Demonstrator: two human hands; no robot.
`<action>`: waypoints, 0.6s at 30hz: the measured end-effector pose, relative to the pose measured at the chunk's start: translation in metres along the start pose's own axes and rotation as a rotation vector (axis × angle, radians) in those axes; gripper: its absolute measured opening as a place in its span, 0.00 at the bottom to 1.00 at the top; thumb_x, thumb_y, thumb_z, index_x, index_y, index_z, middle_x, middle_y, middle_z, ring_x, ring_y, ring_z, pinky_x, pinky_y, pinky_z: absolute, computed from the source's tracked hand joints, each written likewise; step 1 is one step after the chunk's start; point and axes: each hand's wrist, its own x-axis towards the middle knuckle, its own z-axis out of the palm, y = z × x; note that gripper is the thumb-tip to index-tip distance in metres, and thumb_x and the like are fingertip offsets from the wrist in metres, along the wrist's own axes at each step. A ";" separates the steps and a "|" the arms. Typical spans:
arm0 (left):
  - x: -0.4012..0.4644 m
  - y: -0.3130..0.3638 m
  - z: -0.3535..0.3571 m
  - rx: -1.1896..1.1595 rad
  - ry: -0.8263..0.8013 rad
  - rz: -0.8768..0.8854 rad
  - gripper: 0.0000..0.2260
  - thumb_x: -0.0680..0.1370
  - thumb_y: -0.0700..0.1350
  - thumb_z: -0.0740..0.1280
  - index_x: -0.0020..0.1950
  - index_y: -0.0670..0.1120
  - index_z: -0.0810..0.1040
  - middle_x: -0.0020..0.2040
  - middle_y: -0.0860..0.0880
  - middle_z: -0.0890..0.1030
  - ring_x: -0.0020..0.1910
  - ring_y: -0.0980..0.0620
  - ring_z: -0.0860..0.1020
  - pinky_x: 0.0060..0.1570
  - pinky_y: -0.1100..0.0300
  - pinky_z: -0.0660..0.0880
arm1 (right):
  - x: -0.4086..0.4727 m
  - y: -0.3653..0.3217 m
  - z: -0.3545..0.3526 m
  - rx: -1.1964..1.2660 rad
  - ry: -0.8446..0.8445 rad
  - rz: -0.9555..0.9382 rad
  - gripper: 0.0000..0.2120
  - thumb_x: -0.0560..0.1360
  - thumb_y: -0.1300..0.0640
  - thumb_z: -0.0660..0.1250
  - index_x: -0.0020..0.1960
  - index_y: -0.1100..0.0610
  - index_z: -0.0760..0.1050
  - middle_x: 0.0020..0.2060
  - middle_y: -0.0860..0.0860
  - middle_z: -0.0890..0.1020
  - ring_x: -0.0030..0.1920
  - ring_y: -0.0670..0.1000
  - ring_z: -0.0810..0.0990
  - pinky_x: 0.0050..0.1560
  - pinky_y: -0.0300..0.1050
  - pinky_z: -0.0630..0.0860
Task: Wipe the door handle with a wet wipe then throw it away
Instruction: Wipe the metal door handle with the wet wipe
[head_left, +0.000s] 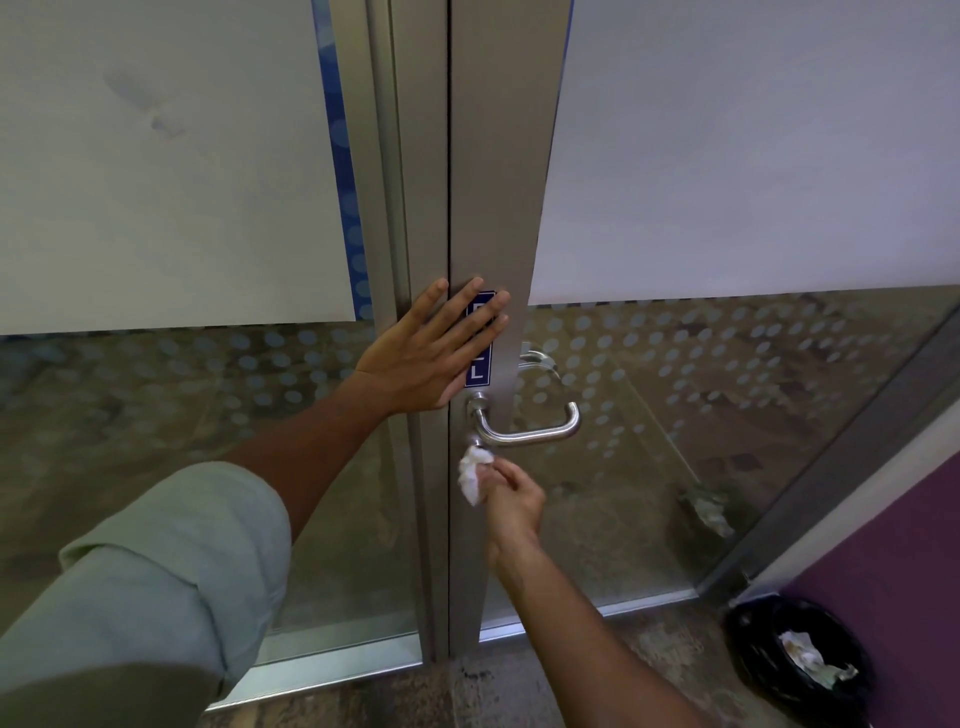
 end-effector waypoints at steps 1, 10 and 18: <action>0.000 0.000 0.000 0.003 0.001 -0.001 0.35 0.80 0.59 0.51 0.83 0.42 0.50 0.83 0.40 0.51 0.81 0.35 0.53 0.78 0.37 0.40 | 0.004 -0.003 0.002 0.132 0.050 0.088 0.08 0.75 0.70 0.68 0.51 0.61 0.82 0.34 0.50 0.86 0.35 0.46 0.84 0.39 0.36 0.80; 0.000 0.001 0.002 -0.002 0.001 -0.002 0.34 0.81 0.59 0.50 0.83 0.42 0.51 0.83 0.40 0.52 0.80 0.35 0.54 0.78 0.37 0.40 | 0.009 -0.025 0.046 0.676 0.141 0.237 0.14 0.77 0.75 0.62 0.49 0.58 0.79 0.46 0.54 0.83 0.46 0.50 0.82 0.51 0.40 0.80; -0.001 0.000 0.005 0.003 0.016 -0.008 0.33 0.81 0.57 0.48 0.83 0.42 0.51 0.83 0.40 0.52 0.80 0.35 0.54 0.78 0.37 0.39 | -0.001 -0.028 0.061 0.697 0.191 0.349 0.07 0.76 0.71 0.69 0.49 0.61 0.77 0.43 0.55 0.82 0.43 0.50 0.82 0.40 0.37 0.83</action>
